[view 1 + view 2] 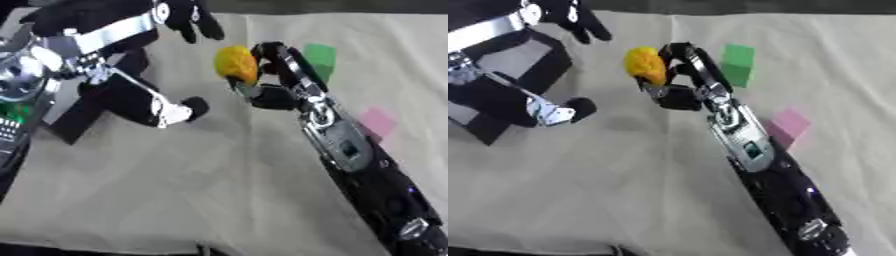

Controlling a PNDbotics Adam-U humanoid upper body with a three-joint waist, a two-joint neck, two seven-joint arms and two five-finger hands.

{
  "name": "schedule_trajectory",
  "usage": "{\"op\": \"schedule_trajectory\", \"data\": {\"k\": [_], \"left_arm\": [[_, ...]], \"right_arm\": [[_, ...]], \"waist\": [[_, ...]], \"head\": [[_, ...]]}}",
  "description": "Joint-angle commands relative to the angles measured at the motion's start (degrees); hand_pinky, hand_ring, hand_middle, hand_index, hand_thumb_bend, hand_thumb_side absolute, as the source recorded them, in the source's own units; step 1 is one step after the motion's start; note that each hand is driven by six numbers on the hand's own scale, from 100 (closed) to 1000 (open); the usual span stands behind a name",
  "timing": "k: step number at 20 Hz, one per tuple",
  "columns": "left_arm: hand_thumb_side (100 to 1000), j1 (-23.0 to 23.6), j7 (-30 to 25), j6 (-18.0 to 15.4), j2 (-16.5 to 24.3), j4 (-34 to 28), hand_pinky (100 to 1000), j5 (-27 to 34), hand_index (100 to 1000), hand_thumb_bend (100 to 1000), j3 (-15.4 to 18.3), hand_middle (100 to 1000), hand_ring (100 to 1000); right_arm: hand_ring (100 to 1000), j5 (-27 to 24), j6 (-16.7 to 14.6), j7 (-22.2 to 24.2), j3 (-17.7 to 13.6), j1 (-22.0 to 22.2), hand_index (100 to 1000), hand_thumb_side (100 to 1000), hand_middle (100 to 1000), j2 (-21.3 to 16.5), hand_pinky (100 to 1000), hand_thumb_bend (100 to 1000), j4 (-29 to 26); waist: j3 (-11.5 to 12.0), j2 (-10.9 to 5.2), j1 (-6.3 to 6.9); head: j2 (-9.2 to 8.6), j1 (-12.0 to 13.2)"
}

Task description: Pick up the objects with one hand, pass them to the other hand, and then place them into the box on the other side of the table.

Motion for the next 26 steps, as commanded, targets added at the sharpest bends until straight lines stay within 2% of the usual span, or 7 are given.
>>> {"op": "schedule_trajectory", "data": {"k": [1,7,13,18,21,26], "left_arm": [[142,-1.6,1.0,-1.0,-0.2,2.0,837,-3.1,822,473,-0.1,745,746],[114,-2.4,3.6,-1.2,-1.3,5.5,829,-5.7,829,449,-1.0,745,744],[100,-2.8,6.1,-1.8,-2.0,8.8,820,-8.3,815,467,-1.6,743,742],[102,-2.9,5.9,-3.0,-2.5,11.5,822,-7.7,815,472,-1.8,740,741],[135,-3.1,5.3,-3.8,-2.7,12.1,823,-6.8,823,468,-2.0,736,743],[142,-3.9,4.3,-4.9,-3.8,14.0,820,-7.7,829,500,-2.9,741,750]], "right_arm": [[697,1.1,-1.1,0.5,0.3,-1.0,478,100,312,0.1,413,290,-1.9],[697,1.0,-3.1,2.2,1.0,-0.7,479,100,312,-0.7,414,286,-2.5],[697,-0.5,-4.2,4.6,1.2,-0.4,480,100,313,-1.6,411,283,-3.9],[698,-0.9,-5.1,5.9,1.4,-0.7,482,100,315,-1.8,414,280,-4.1],[700,-1.6,-5.4,6.9,1.4,-0.9,484,100,318,-2.0,415,278,-4.6],[699,-3.1,-4.8,8.4,1.1,-1.1,483,100,317,-1.8,415,279,-5.3]], "waist": [[-0.1,-0.72,0.16],[-0.4,-0.57,0.28],[-0.5,-0.42,0.29],[-0.3,-0.18,0.26],[-0.2,-0.13,0.28],[-0.1,-0.1,0.49]], "head": [[-0.44,0.5],[-0.89,1.0],[-1.08,1.3],[-1.08,1.3],[-0.96,1.3],[-0.87,1.3]]}}
